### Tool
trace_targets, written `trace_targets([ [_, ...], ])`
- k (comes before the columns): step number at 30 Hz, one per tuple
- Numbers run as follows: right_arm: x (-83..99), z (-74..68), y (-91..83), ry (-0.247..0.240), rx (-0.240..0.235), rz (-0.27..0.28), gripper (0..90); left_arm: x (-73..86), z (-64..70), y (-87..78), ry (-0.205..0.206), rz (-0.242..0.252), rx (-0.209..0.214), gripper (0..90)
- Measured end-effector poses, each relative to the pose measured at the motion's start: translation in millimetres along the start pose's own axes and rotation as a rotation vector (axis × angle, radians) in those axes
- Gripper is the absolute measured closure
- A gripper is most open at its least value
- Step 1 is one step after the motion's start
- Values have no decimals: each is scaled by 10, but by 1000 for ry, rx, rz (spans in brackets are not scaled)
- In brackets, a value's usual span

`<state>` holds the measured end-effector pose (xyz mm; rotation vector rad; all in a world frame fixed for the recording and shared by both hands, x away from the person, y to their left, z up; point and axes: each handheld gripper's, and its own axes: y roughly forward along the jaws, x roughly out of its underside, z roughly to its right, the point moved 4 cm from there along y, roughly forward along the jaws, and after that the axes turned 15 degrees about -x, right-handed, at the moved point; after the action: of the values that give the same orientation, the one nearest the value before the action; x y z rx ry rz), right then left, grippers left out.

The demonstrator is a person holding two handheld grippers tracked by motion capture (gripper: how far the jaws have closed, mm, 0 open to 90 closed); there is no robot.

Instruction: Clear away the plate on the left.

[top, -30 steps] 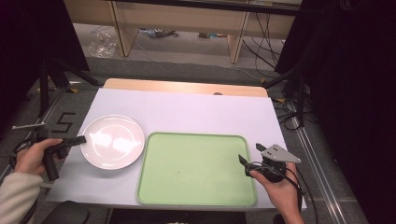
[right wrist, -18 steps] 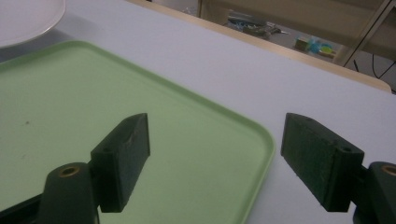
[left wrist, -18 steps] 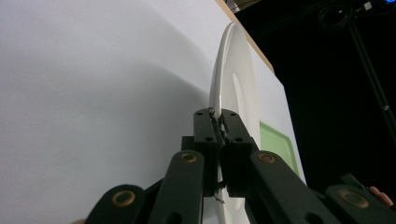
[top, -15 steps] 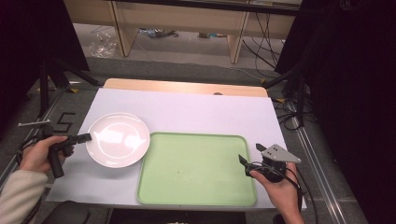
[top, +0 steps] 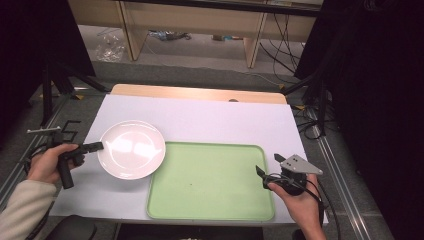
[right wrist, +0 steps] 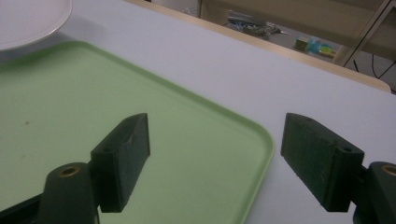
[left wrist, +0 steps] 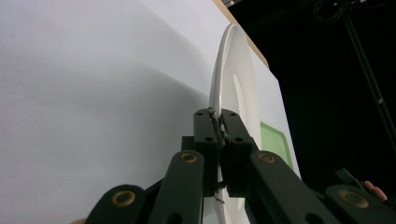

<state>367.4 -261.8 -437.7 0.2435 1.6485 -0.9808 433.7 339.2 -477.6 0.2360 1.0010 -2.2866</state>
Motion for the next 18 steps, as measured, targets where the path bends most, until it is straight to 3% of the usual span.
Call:
trace_targets([
  [3,0,-1,-1,0,-1,0,247,7,38,15,2,-23,-1,862],
  [4,0,-3,-1,0,-2,1,246,6,34,28,3,-9,4,862],
  [5,-1,-4,-1,2,-2,2,246,11,53,24,3,-32,-3,862],
  [15,-1,-4,-1,0,-2,2,247,15,114,79,10,-39,4,862],
  [16,-2,-2,-1,0,0,1,247,13,116,102,7,-18,17,861],
  [18,-2,-1,-1,0,0,2,246,17,145,106,7,-37,17,861],
])
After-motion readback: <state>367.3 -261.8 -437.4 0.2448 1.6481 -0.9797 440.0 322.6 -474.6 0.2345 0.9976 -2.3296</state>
